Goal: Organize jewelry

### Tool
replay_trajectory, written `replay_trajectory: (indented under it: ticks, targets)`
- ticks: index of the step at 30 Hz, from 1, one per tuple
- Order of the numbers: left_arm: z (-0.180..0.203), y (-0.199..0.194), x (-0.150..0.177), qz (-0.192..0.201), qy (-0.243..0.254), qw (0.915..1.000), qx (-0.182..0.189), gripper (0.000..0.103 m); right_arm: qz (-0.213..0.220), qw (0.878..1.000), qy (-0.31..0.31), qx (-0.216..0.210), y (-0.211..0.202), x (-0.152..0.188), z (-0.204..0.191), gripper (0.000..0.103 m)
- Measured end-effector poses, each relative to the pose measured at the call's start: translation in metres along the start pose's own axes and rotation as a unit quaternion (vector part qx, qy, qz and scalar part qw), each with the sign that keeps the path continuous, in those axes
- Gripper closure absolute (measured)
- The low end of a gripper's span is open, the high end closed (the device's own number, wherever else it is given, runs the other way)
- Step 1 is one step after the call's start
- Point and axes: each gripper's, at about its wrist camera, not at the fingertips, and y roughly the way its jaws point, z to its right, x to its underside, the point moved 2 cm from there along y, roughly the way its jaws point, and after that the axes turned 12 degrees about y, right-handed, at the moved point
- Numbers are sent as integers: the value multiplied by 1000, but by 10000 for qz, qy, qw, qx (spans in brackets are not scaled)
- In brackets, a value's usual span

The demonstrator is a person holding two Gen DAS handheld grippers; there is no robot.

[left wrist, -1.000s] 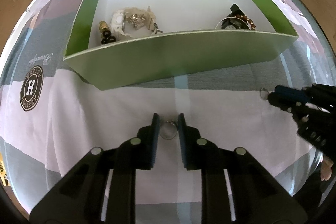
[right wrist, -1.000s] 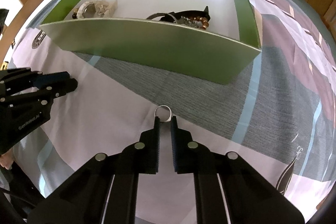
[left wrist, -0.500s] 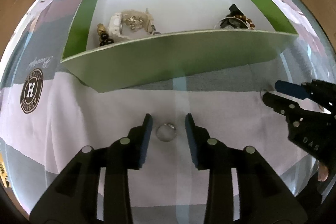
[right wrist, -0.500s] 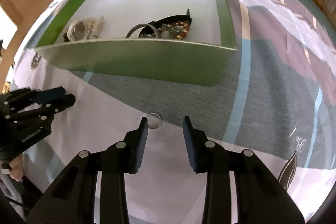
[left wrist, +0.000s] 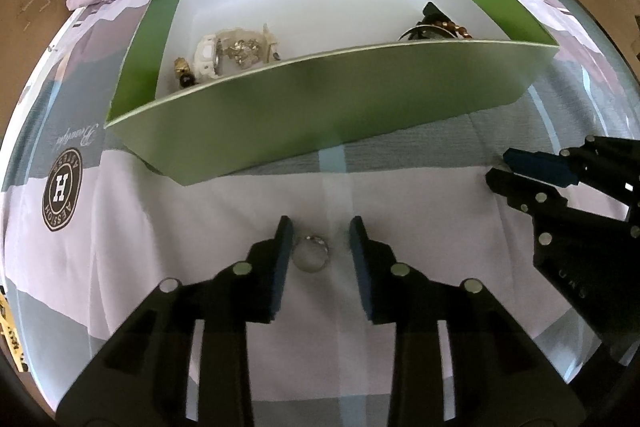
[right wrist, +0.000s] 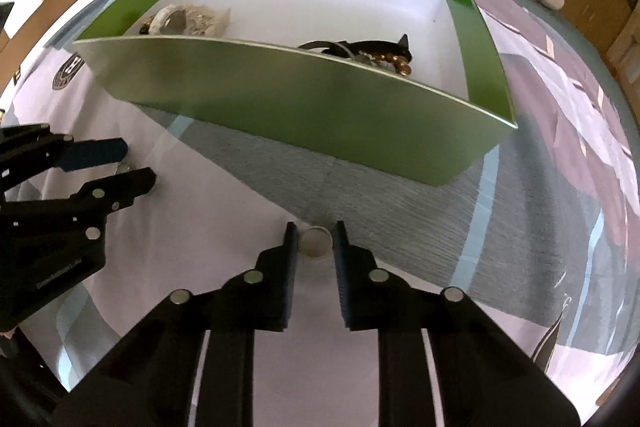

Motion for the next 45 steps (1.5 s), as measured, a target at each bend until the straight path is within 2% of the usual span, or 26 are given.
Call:
replay_trajectory:
  ticks: [9,23,30,35,36,38,40,42,45]
  targets:
    - [4,-1,-2,-4,17,10000,19,94,4,10000,-15,-20,-9,9,9,85]
    - [2,-3,-1,-6,-84,10000,3,95,-10,10000,7,-35,-9,7,10,85]
    - [-3,-6,-2,35,-157,9999,-21,99,14,10000,23,-68,-9,4,12,85]
    - [-13,-13,-5,95,-292,9994,167,99,66,9998,84,-161,-15,1,19,85]
    - [-17,-14,-5,103,-376,9990,229,98,68,9996,147,-217,-17,-1,22,85]
    - [-25,-13,-5,75,-558,9978,347,90,39,9988,316,-365,-19,-4,29,85]
    - [-29,-9,-3,-22,-709,9961,517,69,-18,9980,472,-429,-18,-6,36,85]
    - [-31,-5,-2,-93,-803,9949,605,66,-84,9974,548,-465,-16,-6,39,85]
    - [-23,-1,0,-171,-650,9960,583,66,-195,9966,603,-529,-12,-5,40,85]
